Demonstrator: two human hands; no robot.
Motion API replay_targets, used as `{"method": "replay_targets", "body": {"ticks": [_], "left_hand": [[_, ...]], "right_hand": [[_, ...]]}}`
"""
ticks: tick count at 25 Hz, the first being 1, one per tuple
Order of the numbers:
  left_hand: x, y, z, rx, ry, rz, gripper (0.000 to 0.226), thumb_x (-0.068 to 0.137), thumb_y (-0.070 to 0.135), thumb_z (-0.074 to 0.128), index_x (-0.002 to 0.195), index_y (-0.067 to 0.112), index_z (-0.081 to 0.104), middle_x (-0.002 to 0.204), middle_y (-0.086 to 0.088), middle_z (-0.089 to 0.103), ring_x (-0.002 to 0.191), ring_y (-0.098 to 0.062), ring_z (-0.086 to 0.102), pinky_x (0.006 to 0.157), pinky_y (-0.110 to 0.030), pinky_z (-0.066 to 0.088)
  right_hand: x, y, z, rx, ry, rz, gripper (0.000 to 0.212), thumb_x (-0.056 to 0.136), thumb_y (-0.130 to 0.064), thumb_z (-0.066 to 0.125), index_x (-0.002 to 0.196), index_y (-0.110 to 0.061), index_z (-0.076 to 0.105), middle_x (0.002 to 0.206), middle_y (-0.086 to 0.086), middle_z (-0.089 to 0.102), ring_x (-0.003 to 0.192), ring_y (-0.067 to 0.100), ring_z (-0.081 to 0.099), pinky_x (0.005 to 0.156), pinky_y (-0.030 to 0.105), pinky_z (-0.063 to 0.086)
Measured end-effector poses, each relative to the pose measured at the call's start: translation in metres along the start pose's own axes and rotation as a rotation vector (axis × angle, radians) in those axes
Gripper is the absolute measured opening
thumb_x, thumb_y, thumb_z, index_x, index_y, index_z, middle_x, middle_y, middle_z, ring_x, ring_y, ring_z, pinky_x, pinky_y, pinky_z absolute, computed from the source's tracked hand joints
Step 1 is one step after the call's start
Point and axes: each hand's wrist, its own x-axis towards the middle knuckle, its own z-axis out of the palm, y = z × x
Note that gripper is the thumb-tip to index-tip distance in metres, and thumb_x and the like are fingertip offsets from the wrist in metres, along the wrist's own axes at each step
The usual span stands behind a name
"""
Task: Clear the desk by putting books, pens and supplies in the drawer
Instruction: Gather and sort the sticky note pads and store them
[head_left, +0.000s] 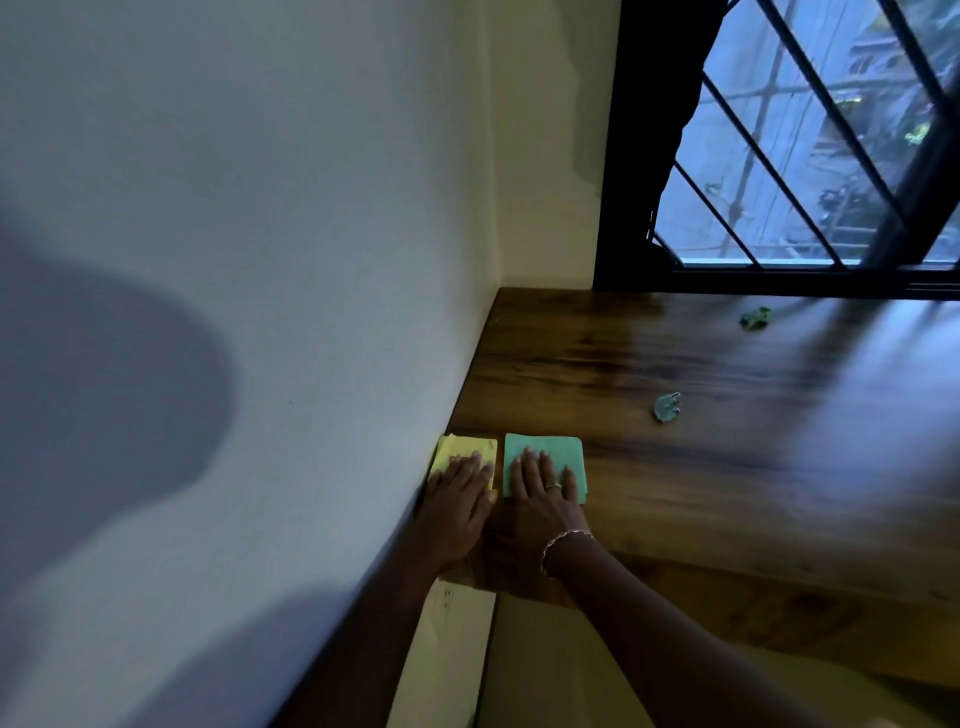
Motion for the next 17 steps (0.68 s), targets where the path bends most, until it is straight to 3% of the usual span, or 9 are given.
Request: {"method": "replay_targets", "body": {"ticks": [3,5,6,7,9,11,12,15,17], "left_hand": [[-0.003,-0.005,0.003,0.001,0.011,0.019,0.061,0.095,0.052,0.009,0.148,0.023,0.017,0.159,0.0,0.008,0.147,-0.015,-0.001,0.117,-0.032,-0.001],[-0.007,-0.007,0.007,0.044,0.141,0.061,0.083,0.085,0.067,-0.008,0.147,0.02,0.023,0.157,-0.003,0.017,0.146,-0.02,0.009,0.117,-0.034,0.004],[-0.01,-0.002,0.011,0.107,0.218,0.108,0.087,0.086,0.067,-0.009,0.146,0.017,0.028,0.155,-0.006,0.024,0.145,-0.024,0.016,0.117,-0.036,0.007],[-0.013,0.008,0.014,0.152,0.273,0.165,0.081,0.091,0.063,-0.002,0.143,0.013,0.034,0.151,-0.01,0.032,0.142,-0.027,0.023,0.118,-0.038,0.008],[-0.019,0.038,0.03,0.171,0.313,0.29,0.066,0.098,0.052,0.012,0.14,0.009,0.039,0.147,-0.014,0.038,0.139,-0.027,0.025,0.117,-0.039,0.007],[-0.024,0.082,0.054,0.164,0.343,0.45,0.061,0.099,0.048,0.017,0.141,0.008,0.037,0.148,-0.014,0.035,0.14,-0.026,0.023,0.116,-0.041,0.008],[-0.026,0.104,0.067,0.15,0.345,0.525,0.059,0.099,0.046,0.021,0.142,0.008,0.035,0.149,-0.013,0.033,0.141,-0.027,0.022,0.116,-0.042,0.009],[-0.038,0.174,0.112,0.111,0.23,0.711,0.059,0.093,0.042,0.034,0.142,0.009,0.034,0.15,-0.014,0.03,0.141,-0.027,0.022,0.116,-0.042,0.011],[-0.056,0.218,0.144,0.119,0.103,0.818,0.06,0.091,0.042,0.036,0.141,0.009,0.036,0.15,-0.015,0.032,0.14,-0.027,0.023,0.115,-0.042,0.013]], "right_hand": [[-0.007,0.003,0.001,0.047,0.116,0.004,0.096,0.082,-0.073,0.019,0.147,-0.004,0.002,0.156,0.018,-0.002,0.144,0.034,-0.002,0.112,0.058,-0.001],[-0.022,0.016,0.007,0.0,0.188,0.032,0.1,0.079,-0.076,0.002,0.14,-0.002,0.03,0.147,0.021,0.033,0.136,0.035,0.033,0.107,0.062,0.017],[-0.031,0.029,0.013,-0.006,0.235,0.054,0.095,0.081,-0.075,0.002,0.136,-0.005,0.037,0.141,0.019,0.044,0.13,0.033,0.043,0.108,0.061,0.021],[-0.045,0.043,0.019,-0.017,0.22,0.065,0.089,0.083,-0.073,0.009,0.136,-0.007,0.036,0.139,0.018,0.046,0.131,0.032,0.042,0.111,0.06,0.018],[-0.075,0.073,0.037,-0.044,0.259,0.089,0.083,0.08,-0.067,0.025,0.139,-0.008,0.031,0.144,0.017,0.039,0.143,0.028,0.017,0.109,0.053,0.007],[-0.111,0.104,0.05,-0.068,0.358,0.199,0.078,0.079,-0.059,0.031,0.139,-0.009,0.029,0.147,0.015,0.035,0.145,0.023,-0.008,0.109,0.053,0.008],[-0.131,0.117,0.056,-0.059,0.384,0.252,0.076,0.079,-0.056,0.032,0.14,-0.01,0.029,0.147,0.015,0.033,0.145,0.021,-0.012,0.109,0.053,0.01],[-0.204,0.158,0.09,-0.022,0.395,0.425,0.072,0.083,-0.055,0.032,0.139,-0.01,0.029,0.147,0.013,0.027,0.145,0.02,-0.012,0.11,0.049,0.012],[-0.266,0.18,0.12,-0.007,0.43,0.567,0.067,0.086,-0.054,0.039,0.135,-0.009,0.033,0.143,0.017,0.036,0.144,0.024,0.004,0.111,0.044,0.013]]}}
